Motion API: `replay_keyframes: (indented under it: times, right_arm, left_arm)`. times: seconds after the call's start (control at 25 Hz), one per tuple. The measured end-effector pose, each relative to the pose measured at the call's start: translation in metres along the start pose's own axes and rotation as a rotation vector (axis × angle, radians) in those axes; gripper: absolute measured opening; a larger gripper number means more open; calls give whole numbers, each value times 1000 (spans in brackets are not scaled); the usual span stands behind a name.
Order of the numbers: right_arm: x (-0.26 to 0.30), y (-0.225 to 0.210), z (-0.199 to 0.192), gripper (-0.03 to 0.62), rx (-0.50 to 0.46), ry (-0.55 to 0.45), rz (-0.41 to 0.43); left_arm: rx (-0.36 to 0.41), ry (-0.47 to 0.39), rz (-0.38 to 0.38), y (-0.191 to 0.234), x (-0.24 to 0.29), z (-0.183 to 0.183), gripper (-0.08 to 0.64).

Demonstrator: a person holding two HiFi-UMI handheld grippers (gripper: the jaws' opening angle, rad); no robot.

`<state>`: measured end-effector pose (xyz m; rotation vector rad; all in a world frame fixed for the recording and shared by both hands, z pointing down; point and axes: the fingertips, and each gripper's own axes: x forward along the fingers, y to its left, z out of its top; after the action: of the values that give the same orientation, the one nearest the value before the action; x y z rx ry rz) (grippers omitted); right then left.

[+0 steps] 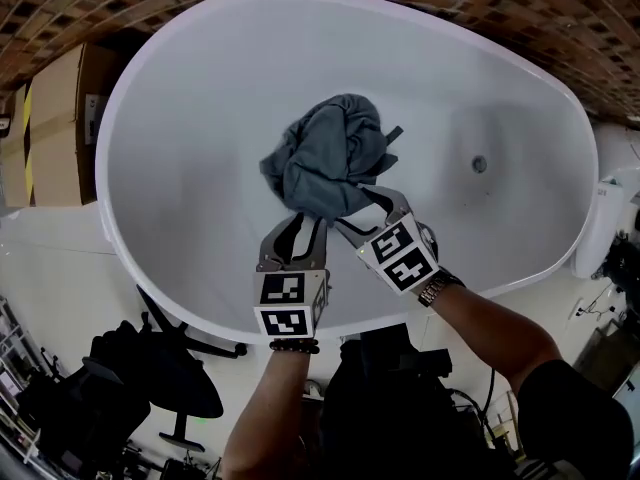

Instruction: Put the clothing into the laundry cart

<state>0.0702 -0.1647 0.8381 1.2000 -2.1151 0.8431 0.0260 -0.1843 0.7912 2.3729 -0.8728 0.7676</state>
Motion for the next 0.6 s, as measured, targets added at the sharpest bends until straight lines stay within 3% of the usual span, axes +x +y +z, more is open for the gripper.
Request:
replay_keyframes:
  times: [0.36,0.6]
  right_arm:
    - [107,-45,-64,334,-4,76,-2]
    - [180,-58,-101,431,-45,125,22]
  left_arm:
    - [-24,23,11,52,88,-47,138]
    - [-35,51,9,81,142,-90,158]
